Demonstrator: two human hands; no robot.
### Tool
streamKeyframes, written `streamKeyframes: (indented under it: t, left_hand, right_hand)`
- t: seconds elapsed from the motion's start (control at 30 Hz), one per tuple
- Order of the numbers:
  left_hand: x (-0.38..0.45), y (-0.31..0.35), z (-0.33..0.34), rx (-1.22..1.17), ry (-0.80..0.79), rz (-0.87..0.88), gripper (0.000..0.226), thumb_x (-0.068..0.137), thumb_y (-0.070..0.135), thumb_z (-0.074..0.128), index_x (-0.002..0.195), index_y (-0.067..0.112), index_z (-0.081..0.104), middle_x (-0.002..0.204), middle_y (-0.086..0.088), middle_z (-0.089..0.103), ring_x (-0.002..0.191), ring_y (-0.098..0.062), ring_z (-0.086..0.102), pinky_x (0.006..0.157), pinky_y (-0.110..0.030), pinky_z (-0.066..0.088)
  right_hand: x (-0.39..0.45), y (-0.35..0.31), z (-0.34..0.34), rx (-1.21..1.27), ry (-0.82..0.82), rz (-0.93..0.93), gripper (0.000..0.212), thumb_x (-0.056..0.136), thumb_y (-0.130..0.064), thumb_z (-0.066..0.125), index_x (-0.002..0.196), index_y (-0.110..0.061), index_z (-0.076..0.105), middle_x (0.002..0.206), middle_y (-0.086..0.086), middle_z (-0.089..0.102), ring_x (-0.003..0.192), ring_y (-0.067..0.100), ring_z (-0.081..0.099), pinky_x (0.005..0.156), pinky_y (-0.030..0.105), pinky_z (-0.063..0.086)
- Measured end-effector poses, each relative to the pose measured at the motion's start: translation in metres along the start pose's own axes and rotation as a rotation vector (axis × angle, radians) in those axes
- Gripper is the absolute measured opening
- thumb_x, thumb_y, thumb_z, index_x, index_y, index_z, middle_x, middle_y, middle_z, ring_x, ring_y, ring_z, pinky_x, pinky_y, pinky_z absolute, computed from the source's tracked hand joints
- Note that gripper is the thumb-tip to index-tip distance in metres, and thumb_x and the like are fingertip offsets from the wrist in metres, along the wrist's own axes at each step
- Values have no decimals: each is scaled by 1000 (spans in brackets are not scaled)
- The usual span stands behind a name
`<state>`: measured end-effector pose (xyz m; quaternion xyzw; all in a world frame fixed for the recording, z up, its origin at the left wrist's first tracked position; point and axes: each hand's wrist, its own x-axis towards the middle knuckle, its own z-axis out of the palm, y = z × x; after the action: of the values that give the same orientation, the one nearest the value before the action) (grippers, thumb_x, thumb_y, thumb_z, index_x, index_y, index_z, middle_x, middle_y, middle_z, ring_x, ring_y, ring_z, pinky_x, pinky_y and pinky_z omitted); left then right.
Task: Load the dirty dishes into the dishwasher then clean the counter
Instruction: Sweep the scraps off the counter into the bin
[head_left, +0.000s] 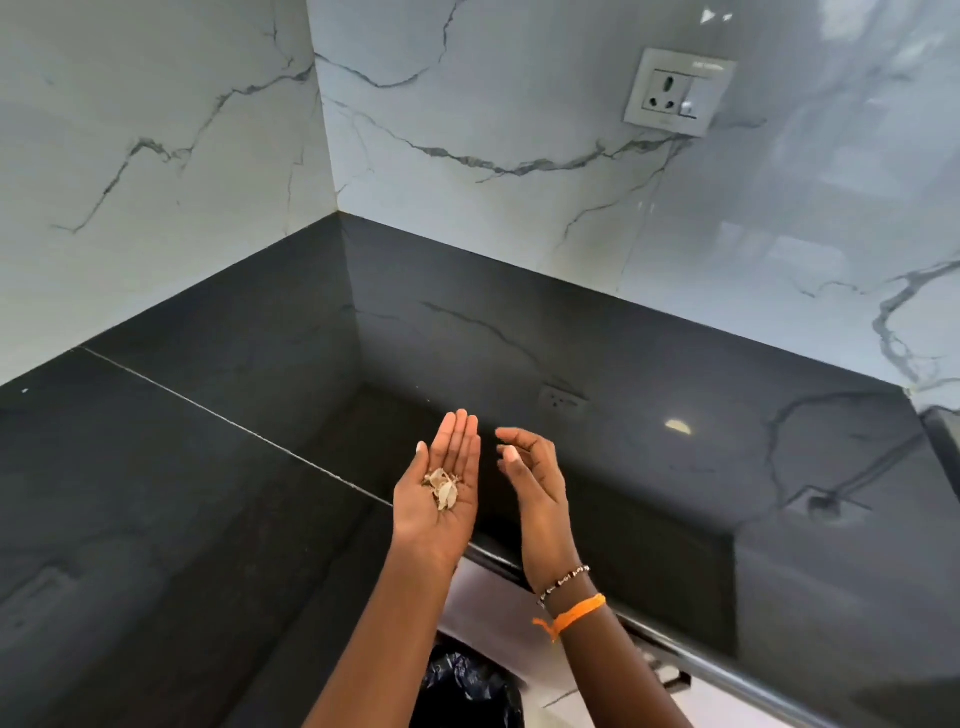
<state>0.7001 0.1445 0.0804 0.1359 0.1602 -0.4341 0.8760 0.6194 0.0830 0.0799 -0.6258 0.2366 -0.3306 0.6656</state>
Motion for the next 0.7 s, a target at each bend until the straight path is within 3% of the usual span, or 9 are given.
streamKeyframes:
  t: [0.1, 0.2, 0.33, 0.4, 0.5, 0.57, 0.63, 0.7]
  left_hand:
    - [-19, -21, -16, 37, 28, 25, 42, 101, 24, 29, 106, -3, 62, 110, -17, 68, 110, -26, 58, 100, -39, 41]
    - [-41, -48, -32, 94, 52, 72, 43, 101, 25, 28, 107, -3, 61, 115, -16, 65, 109, -25, 58, 105, -37, 38]
    - [-81, -92, -61, 338, 136, 163, 47, 102, 28, 25, 115, -1, 59, 110, -8, 69, 101, -18, 65, 93, -29, 49]
    - [-100, -111, -79, 477, 122, 211, 48, 102, 27, 22, 123, -3, 53, 105, -7, 69, 106, -20, 61, 99, -29, 44]
    - [-130, -134, -110, 733, 151, 310, 50, 102, 31, 20, 126, 2, 52, 122, -9, 62, 122, -22, 51, 110, -36, 35]
    - [-148, -144, -129, 915, 157, 368, 57, 96, 51, 25, 124, 14, 58, 134, -6, 55, 131, -18, 44, 113, -40, 29]
    - [-160, -154, -143, 1062, 154, 371, 73, 84, 72, 28, 129, 20, 55, 144, 0, 44, 138, -11, 31, 117, -38, 23]
    - [-166, -159, -155, 1162, 162, 348, 73, 88, 62, 17, 138, 16, 43, 151, 4, 31, 140, 0, 16, 120, -34, 9]
  right_hand:
    - [-24, 3, -11, 229, -34, 179, 26, 90, -27, 48, 113, -20, 58, 125, 3, 56, 118, 15, 51, 104, 33, 40]
    - [-53, 7, -27, 374, -45, 304, 30, 97, -24, 40, 121, -15, 55, 129, 6, 56, 123, 19, 51, 105, 35, 40]
    - [-95, 18, -49, 629, 23, 550, 38, 99, -25, 33, 127, -7, 51, 130, 10, 55, 122, 19, 51, 106, 31, 38]
    - [-116, 32, -57, 745, 71, 655, 40, 99, -27, 33, 122, -3, 55, 121, 11, 60, 116, 20, 55, 102, 28, 41]
    - [-156, 58, -72, 860, 76, 763, 44, 99, -29, 30, 103, -3, 67, 99, 9, 70, 91, 17, 67, 84, 27, 53]
    - [-179, 68, -76, 934, 53, 837, 44, 99, -28, 28, 108, -3, 63, 99, 7, 70, 88, 17, 69, 84, 30, 53]
    - [-196, 81, -77, 995, 35, 881, 39, 93, -24, 36, 111, -2, 62, 105, 7, 69, 94, 18, 68, 87, 29, 53]
    - [-209, 89, -73, 1010, -23, 874, 50, 80, -25, 57, 124, -2, 54, 118, 8, 63, 108, 19, 61, 96, 29, 47]
